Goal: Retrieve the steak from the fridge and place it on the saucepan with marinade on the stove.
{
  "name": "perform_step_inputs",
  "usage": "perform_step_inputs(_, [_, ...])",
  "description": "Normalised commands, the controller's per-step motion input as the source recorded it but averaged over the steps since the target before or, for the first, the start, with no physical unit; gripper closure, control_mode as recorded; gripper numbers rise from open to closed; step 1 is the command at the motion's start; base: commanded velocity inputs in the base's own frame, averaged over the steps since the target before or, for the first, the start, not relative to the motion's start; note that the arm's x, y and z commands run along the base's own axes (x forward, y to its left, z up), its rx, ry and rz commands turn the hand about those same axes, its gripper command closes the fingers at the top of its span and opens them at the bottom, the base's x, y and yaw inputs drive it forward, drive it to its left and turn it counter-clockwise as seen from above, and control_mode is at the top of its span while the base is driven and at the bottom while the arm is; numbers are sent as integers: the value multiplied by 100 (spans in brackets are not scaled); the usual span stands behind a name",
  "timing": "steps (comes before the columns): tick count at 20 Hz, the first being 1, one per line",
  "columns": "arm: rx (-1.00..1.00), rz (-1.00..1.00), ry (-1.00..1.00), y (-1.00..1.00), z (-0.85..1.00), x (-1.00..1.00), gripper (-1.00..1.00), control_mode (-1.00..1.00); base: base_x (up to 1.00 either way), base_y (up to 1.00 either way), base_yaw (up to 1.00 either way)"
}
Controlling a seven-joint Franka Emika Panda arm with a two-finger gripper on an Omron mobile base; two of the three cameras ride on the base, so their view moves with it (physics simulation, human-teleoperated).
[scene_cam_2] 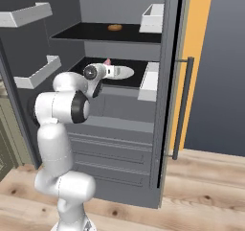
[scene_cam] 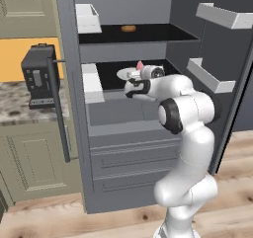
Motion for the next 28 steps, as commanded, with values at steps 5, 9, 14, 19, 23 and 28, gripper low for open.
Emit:
perform_step_inputs(5, [0, 0, -26, 3, 54, -100, 100, -100, 0, 0, 0])
perform_step_inputs(9, [0, 0, -6, 1, 42, -100, 100, -100, 0, 0, 0])
perform_step_inputs(14, [0, 0, 5, 0, 37, -100, 100, -100, 0, 0, 0])
perform_step_inputs(19, [7, 0, 24, 0, 41, -100, 100, -100, 0, 0, 0])
perform_step_inputs(23, [10, 0, 34, 0, 26, -100, 100, -100, 0, 0, 0])
perform_step_inputs(28, [14, -1, 43, 0, 15, -99, 100, -100, 0, 0, 0])
